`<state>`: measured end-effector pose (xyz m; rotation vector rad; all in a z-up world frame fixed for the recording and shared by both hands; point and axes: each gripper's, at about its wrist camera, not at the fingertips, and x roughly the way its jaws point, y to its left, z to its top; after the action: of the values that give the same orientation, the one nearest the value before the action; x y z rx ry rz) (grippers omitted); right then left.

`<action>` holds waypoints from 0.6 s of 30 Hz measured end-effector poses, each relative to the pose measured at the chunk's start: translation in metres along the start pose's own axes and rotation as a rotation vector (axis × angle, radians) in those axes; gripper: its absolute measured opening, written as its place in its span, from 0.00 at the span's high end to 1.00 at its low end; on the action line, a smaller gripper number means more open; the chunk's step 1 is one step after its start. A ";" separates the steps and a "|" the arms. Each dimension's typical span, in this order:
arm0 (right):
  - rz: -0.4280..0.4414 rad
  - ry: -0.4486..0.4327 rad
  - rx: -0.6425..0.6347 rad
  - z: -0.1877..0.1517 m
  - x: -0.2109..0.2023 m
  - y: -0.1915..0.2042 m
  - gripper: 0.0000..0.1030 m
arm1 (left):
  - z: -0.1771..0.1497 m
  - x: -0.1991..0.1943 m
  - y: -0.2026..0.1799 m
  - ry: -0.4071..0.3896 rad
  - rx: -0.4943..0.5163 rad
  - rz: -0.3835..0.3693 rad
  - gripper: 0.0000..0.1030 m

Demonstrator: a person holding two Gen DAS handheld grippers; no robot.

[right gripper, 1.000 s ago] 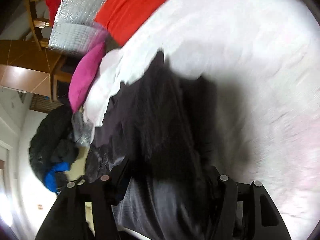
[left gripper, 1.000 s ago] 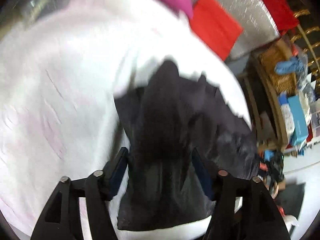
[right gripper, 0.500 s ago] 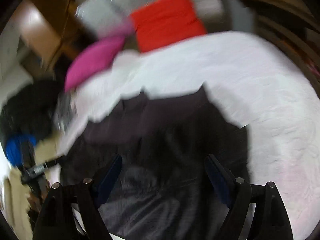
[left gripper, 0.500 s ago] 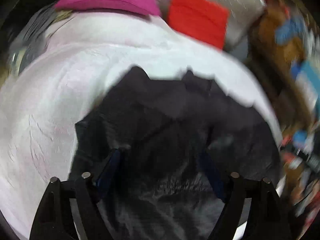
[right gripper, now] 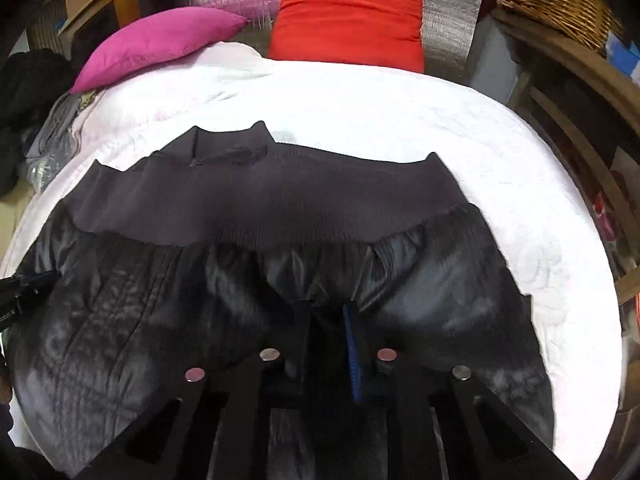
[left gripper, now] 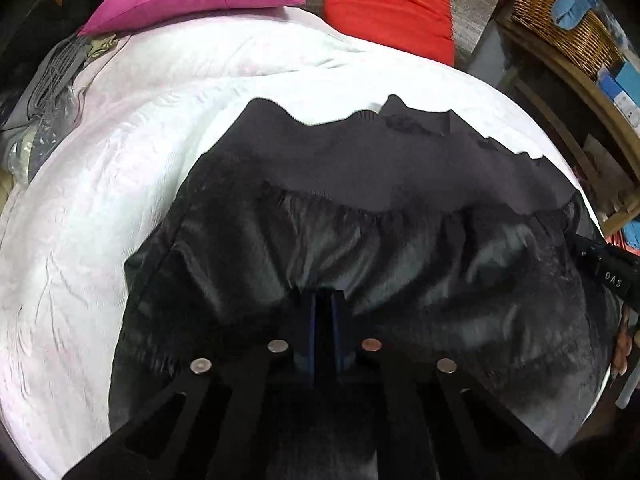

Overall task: Fold large clothes
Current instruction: 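Lower the flipped jacket bundle onto the bed with both tools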

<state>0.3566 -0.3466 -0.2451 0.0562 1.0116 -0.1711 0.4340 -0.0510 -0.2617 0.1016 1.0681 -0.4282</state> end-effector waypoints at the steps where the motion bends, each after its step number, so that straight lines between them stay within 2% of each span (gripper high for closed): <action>1: -0.011 -0.002 -0.011 0.003 0.007 0.003 0.88 | 0.000 0.000 -0.001 -0.004 -0.001 0.005 0.96; 5: 0.011 0.005 0.011 0.010 0.030 0.006 0.89 | 0.005 0.015 -0.003 -0.054 0.010 0.067 0.97; 9: 0.050 -0.050 0.092 0.021 0.044 -0.004 0.89 | 0.011 0.026 -0.012 -0.131 0.038 0.138 0.97; 13: 0.119 -0.093 0.196 0.021 0.037 -0.022 0.88 | 0.015 0.020 -0.005 -0.131 -0.021 0.130 0.98; 18: 0.235 -0.072 0.259 0.011 0.004 -0.045 0.88 | 0.008 -0.021 -0.001 -0.150 -0.036 0.128 0.98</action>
<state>0.3608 -0.3924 -0.2409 0.4012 0.8988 -0.0873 0.4315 -0.0485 -0.2397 0.1035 0.9152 -0.2957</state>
